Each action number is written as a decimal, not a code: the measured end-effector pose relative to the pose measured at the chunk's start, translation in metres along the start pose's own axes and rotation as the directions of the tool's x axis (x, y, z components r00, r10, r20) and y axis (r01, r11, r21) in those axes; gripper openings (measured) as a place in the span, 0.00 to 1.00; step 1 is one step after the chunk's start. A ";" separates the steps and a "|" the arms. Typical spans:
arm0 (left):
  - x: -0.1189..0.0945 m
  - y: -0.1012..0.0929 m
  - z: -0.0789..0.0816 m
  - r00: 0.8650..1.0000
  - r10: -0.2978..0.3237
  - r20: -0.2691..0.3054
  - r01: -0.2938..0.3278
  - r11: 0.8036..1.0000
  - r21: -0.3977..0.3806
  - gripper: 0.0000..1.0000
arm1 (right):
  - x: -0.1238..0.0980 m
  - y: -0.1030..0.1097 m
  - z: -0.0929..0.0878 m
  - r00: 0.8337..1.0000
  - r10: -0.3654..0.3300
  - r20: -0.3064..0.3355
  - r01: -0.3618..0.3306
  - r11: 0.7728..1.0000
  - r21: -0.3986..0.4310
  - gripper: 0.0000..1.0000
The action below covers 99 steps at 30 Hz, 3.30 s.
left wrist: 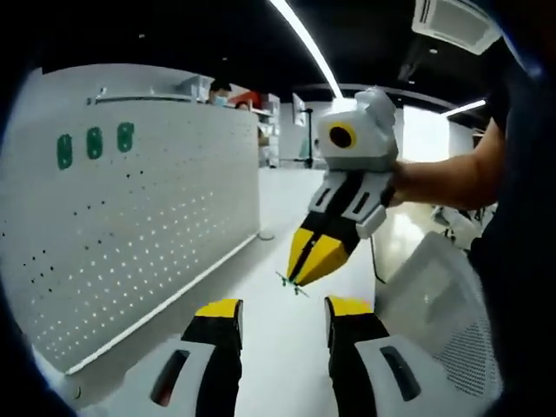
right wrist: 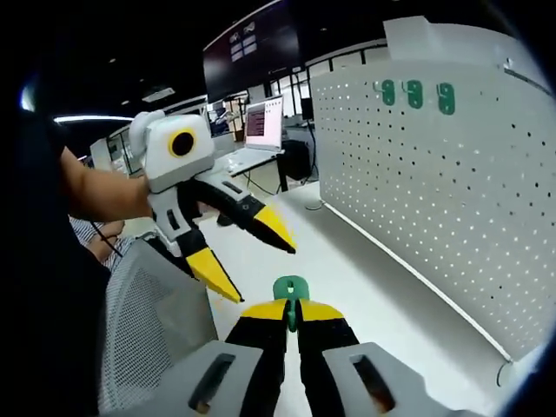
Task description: Insert the hook assembly into the mounting plate slot until the hook locks in place.
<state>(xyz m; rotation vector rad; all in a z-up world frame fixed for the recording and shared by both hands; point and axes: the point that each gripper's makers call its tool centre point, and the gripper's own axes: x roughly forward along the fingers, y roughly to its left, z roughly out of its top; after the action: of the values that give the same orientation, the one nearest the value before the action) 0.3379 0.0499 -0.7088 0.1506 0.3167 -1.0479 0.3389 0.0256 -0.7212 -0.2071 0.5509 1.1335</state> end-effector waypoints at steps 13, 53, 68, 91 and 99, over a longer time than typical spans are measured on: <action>-0.009 0.016 0.011 0.990 0.112 0.086 -0.109 0.993 -0.043 0.44 | -0.005 -0.009 0.005 0.998 -0.047 0.031 0.046 0.999 0.027 0.02; -0.031 0.039 0.007 0.946 0.287 0.148 -0.277 0.957 -0.085 0.48 | -0.044 -0.093 0.082 0.860 -0.451 0.238 0.422 0.892 0.163 0.02; -0.036 0.042 0.000 0.943 0.298 0.146 -0.285 0.953 -0.103 0.47 | -0.056 -0.119 0.132 0.771 -0.538 0.340 0.498 0.843 0.202 0.02; -0.038 0.047 -0.009 0.945 0.300 0.132 -0.286 0.951 -0.119 0.47 | -0.058 -0.170 0.179 0.601 -0.671 0.435 0.622 0.734 0.273 0.02; -0.038 0.050 -0.010 0.946 0.300 0.126 -0.285 0.951 -0.120 0.46 | -0.056 -0.185 0.188 0.547 -0.699 0.461 0.630 0.706 0.322 0.02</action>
<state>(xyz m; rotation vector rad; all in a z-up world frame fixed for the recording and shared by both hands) 0.3622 0.1093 -0.7074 0.0298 0.2088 -0.7411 0.5463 -0.0168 -0.5548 0.0362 -0.0226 0.3475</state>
